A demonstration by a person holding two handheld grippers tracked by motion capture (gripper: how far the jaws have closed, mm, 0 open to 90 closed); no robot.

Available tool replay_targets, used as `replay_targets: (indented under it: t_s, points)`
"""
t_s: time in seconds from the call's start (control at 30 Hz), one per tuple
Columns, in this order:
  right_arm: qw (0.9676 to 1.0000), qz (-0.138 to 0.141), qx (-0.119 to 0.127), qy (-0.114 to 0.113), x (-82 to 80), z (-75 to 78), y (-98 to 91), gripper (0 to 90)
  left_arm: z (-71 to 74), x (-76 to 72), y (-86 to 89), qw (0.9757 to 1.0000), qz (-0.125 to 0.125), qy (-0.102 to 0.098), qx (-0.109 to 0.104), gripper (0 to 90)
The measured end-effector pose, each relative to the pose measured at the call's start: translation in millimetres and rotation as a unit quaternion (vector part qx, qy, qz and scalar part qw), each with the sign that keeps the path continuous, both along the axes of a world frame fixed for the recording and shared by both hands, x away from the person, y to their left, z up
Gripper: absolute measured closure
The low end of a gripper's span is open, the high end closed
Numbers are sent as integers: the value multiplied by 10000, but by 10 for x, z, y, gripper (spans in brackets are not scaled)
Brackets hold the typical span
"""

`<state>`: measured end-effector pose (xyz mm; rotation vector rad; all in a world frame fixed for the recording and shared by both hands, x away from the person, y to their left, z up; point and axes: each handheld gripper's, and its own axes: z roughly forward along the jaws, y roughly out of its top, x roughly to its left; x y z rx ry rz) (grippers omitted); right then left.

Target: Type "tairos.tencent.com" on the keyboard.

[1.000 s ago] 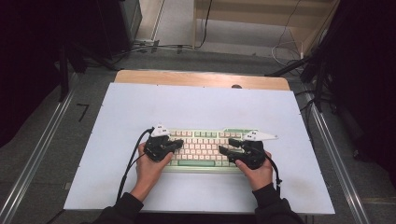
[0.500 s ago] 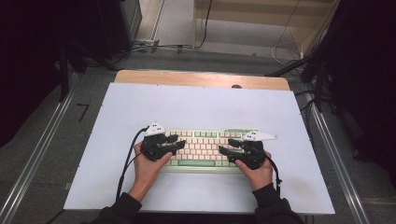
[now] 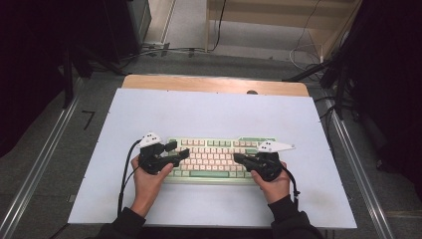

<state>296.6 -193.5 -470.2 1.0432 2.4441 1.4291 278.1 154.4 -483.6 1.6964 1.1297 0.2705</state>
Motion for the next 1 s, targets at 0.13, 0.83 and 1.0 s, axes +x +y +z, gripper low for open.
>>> replay_targets:
  t_s: [0.13,0.83,1.0]
  points:
    - [10000,73,-40,14,-7,-12,56,876,-6,-81,58,10000,80,-46,-11,381]
    - [9977,571,-331,136,-19,-119,488,876,-27,-187,183,9994,304,-100,-120,365]
    - [9969,640,-427,144,-21,-146,559,876,-41,-182,162,9996,248,-68,-85,365]
